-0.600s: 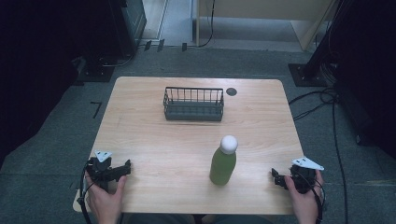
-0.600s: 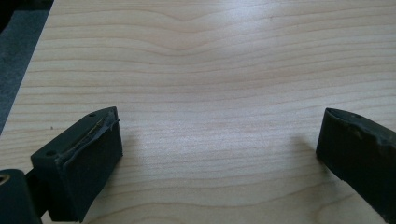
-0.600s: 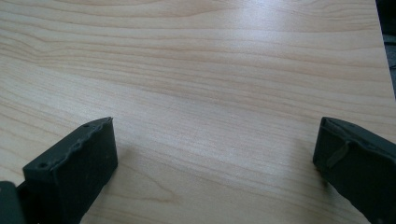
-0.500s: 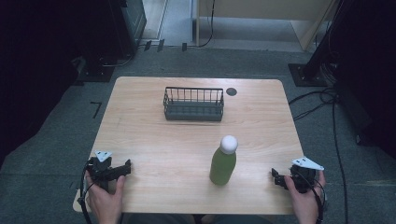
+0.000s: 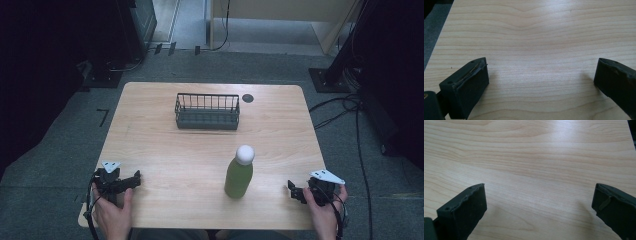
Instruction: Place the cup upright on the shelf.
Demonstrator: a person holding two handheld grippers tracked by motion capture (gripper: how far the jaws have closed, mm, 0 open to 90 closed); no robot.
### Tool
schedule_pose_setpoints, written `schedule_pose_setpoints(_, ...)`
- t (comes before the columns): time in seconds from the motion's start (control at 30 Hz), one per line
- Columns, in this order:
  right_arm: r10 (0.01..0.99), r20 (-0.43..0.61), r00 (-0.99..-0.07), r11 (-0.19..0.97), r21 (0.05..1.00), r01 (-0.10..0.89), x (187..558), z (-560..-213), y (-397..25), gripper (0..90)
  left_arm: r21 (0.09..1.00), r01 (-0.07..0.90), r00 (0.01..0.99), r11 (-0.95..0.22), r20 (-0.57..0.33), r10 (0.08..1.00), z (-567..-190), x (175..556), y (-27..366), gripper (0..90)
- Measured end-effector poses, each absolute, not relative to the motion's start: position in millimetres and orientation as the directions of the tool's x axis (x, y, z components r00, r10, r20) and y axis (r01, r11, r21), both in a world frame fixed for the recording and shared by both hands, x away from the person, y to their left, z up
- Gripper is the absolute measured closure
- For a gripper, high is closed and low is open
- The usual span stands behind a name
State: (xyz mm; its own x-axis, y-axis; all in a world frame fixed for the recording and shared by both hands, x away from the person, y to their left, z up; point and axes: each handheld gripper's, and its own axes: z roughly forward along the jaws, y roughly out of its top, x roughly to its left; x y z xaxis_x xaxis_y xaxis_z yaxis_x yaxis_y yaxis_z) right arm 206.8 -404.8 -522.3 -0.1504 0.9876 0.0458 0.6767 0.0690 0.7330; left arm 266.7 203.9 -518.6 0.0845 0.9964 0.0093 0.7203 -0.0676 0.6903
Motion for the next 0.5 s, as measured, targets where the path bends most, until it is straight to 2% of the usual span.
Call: schedule_pose_setpoints(0.5, 0.966, 0.044, -0.253, 0.134, 0.753, 0.644, 194.9, -508.1, -370.0, 0.0, 0.689, 0.722, 0.08, -0.066, 0.011, 0.997, -518.6, 267.2, 203.7, 0.1)
